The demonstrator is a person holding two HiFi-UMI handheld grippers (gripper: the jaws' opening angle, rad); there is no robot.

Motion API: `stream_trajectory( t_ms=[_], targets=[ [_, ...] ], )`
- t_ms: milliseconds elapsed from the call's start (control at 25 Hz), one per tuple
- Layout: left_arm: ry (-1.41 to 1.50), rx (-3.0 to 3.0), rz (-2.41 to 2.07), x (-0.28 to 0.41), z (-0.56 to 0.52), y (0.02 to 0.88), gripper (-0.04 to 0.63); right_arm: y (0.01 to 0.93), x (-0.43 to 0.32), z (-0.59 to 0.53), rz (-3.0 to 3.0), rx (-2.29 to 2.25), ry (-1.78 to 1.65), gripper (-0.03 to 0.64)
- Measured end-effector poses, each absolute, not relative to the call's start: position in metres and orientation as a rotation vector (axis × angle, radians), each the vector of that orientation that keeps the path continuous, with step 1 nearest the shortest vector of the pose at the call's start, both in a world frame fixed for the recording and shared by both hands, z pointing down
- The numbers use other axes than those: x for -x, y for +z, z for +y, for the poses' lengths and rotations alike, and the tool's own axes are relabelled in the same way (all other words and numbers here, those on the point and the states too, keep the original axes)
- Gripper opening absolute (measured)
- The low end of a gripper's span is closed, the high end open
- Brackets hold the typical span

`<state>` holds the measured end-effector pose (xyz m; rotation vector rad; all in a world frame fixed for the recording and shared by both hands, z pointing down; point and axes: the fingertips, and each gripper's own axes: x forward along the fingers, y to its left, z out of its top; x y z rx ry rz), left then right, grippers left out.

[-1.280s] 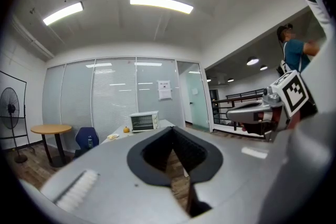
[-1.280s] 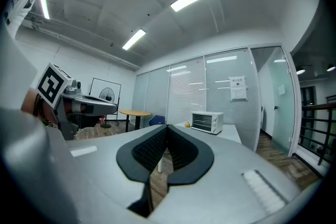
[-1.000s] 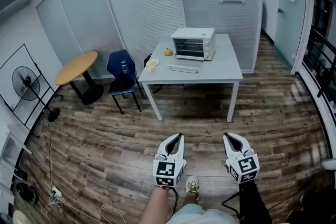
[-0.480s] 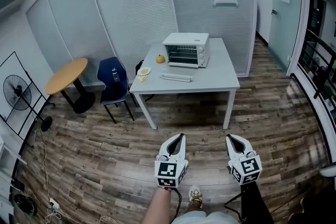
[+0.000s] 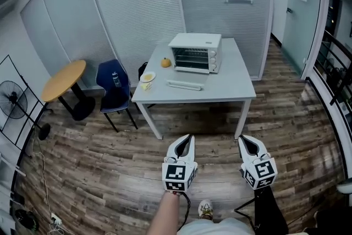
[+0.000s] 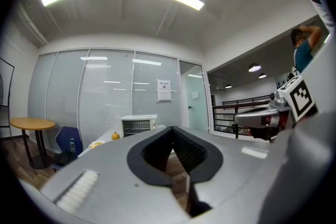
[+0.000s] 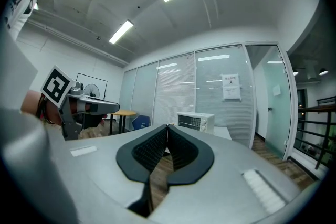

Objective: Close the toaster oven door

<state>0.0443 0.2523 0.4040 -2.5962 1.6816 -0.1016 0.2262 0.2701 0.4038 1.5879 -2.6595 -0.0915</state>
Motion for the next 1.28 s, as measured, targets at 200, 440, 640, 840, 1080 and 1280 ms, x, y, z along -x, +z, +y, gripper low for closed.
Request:
stream_trajectory(
  t_ms=[200, 440, 640, 840, 1080, 1280],
  targets=[
    [-0.085, 2.607, 1.666, -0.035, 0.198, 0.399, 0.054, 0.4, -0.213, 0.221, -2.671, -1.598, -0.103, 0.003],
    [-0.094, 2.623, 1.632, -0.032, 0.148, 0.398, 0.054, 0.404, -0.202, 0.176, -2.671, -1.578, -0.126, 0.003],
    [-0.112, 2.611, 1.623, -0.026, 0.125, 0.397, 0.054, 0.405, -0.2, 0.15, -2.674, -1.591, -0.099, 0.003],
    [-0.109, 2.591, 1.642, -0.015, 0.11, 0.395, 0.054, 0.402, -0.19, 0.13, -2.693, -1.578, -0.102, 0.003],
    [-0.085, 2.569, 1.656, -0.005, 0.086, 0.39, 0.054, 0.39, -0.174, 0.098, -2.707, -1.545, -0.146, 0.003],
    [-0.089, 2.55, 1.69, 0.006, 0.056, 0.398, 0.054, 0.393, -0.163, 0.067, -2.727, -1.524, -0.169, 0.003]
  ],
)
